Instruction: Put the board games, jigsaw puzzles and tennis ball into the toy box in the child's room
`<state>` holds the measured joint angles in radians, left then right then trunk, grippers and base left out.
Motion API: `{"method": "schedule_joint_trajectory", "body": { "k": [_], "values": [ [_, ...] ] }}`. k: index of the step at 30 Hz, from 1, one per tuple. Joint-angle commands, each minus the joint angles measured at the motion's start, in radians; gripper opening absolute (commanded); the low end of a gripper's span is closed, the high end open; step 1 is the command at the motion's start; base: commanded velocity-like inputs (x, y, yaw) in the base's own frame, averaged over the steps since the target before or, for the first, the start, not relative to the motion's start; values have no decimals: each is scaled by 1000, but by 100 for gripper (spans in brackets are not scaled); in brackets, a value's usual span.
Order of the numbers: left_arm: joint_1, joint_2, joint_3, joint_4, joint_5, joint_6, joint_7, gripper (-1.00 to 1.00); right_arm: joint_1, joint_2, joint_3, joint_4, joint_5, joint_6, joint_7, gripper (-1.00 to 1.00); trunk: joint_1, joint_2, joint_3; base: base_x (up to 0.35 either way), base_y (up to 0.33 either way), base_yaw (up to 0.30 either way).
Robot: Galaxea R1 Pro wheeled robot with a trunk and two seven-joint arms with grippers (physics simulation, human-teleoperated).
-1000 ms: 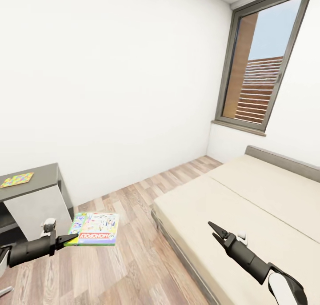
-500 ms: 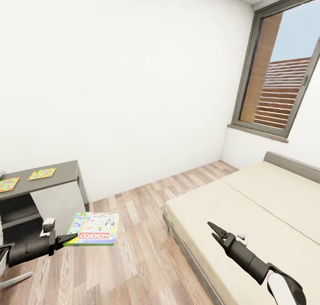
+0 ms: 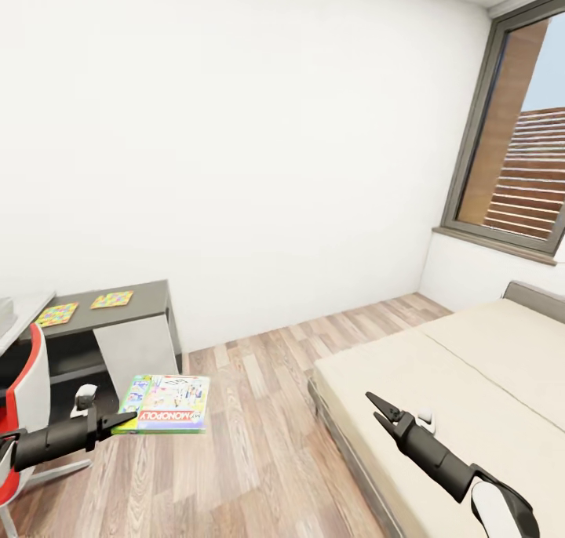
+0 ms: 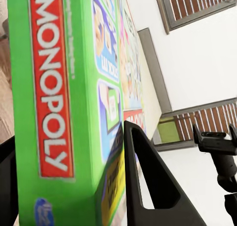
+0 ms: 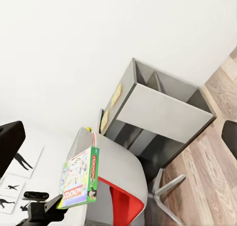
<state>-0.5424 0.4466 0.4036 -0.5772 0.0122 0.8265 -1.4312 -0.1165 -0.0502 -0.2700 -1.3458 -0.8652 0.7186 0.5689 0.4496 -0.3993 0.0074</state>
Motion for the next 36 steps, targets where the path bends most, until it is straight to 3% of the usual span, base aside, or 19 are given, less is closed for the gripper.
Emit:
{"method": "schedule_joint_trajectory", "body": {
  "k": [1,28,36],
  "values": [
    [-1,-1,1,0,2,11,-3,-100,0,1,-2,0,-3,7,1,100,0,-1,1,0,0,226],
    [-1,-2,-1,0,5,10,-5,-100,-1,-5,-2,0,-3,8,2,100,0,-1,32,0,0,226],
    [-1,-3,-43,-7,6,9,-22,-100,-1,-8,-3,1,-3,8,2,100,0,-1,42,0,0,226]
  ]
}}
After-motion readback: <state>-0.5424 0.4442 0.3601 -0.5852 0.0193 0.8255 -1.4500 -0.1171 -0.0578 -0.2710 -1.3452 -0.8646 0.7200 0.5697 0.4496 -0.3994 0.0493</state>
